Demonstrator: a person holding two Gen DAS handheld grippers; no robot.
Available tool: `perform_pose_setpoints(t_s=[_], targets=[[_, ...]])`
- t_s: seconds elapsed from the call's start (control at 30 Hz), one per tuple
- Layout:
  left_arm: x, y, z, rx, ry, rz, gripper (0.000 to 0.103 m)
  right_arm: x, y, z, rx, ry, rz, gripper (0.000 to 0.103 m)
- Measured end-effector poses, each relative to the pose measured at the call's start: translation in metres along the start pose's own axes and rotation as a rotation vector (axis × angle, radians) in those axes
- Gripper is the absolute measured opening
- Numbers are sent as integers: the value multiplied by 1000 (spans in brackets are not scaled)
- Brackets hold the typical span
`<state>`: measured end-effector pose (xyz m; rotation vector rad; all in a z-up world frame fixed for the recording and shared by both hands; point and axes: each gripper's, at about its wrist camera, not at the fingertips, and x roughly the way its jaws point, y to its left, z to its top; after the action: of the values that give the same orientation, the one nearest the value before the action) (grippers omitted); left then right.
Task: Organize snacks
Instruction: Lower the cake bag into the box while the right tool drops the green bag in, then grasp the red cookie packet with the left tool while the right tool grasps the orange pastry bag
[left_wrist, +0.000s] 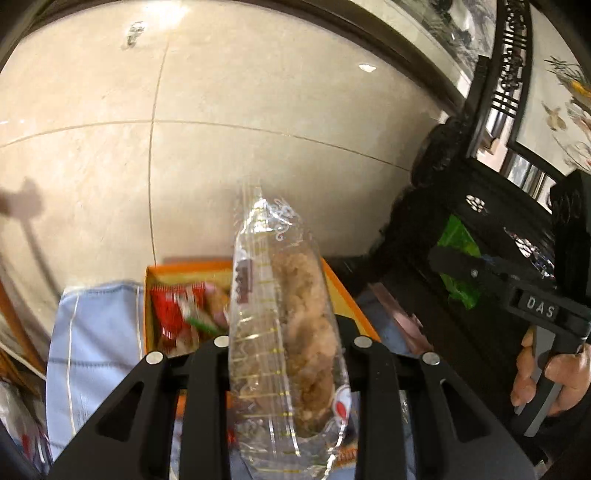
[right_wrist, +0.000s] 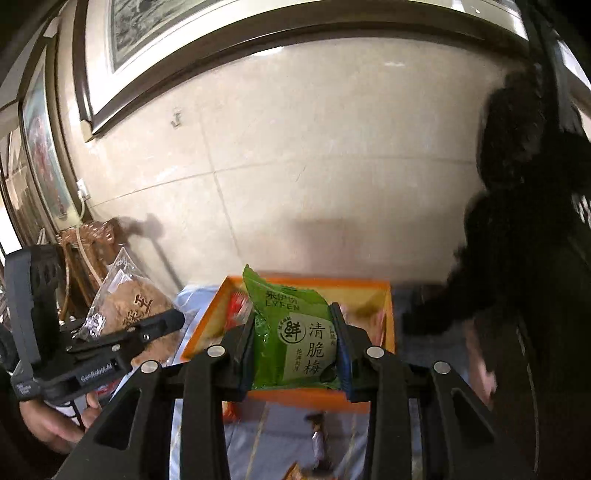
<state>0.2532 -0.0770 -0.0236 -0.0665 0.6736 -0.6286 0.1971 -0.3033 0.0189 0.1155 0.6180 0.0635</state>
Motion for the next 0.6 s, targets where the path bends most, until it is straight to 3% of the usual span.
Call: perform_pose_setpoints(t_s=[0.1,0.17,0.2,0.33,0.6], targets=[[35,9,20,-1,29,14,29,34,-12,20,6,26,15,41],[65,20,24,-27,70,54,72,62,-24,19,9,93,-52,74],[74,30,20,-60,69,107,96,67,-27,15,12,102,-73,76],[76,63,-15,-128,103,122,97,73,-41,-27,5,142,-92,84],[60,80,-135,-62,225,192,97,68,-28,-170,82,321,-56,90]])
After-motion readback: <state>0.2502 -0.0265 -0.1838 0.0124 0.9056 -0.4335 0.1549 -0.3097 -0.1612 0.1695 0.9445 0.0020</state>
